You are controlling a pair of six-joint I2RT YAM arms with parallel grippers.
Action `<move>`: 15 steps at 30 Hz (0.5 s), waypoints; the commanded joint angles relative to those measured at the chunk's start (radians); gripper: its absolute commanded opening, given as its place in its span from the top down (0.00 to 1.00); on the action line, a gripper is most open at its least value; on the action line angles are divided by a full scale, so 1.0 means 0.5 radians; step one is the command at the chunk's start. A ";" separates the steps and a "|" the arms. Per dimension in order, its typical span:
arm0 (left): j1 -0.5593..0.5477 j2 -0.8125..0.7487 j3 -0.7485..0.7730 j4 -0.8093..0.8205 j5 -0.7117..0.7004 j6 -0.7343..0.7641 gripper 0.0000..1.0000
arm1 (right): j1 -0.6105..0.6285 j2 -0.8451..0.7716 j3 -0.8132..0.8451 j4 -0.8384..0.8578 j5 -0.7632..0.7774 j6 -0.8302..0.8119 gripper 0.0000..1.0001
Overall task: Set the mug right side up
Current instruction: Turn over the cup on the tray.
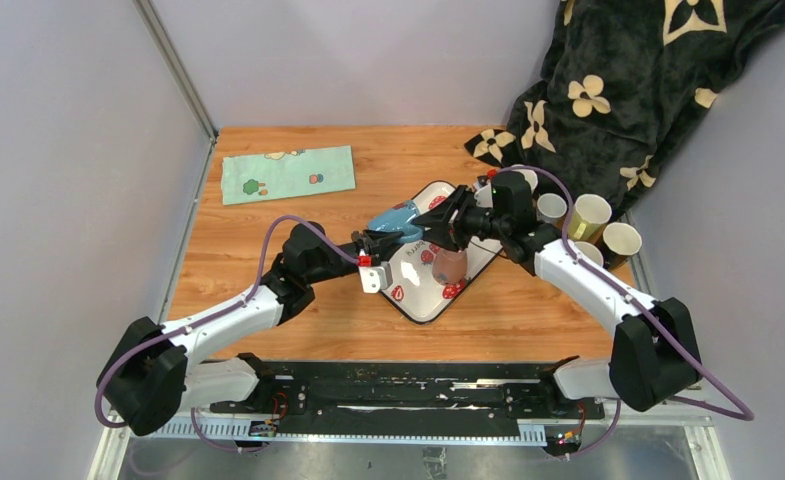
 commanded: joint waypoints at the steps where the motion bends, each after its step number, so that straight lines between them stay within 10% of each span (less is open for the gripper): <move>1: -0.019 0.003 0.033 0.238 0.062 0.080 1.00 | 0.049 0.049 0.068 0.127 -0.097 0.066 0.51; 15: -0.032 0.037 0.051 0.237 0.100 0.119 1.00 | 0.081 0.109 0.046 0.157 -0.104 0.139 0.57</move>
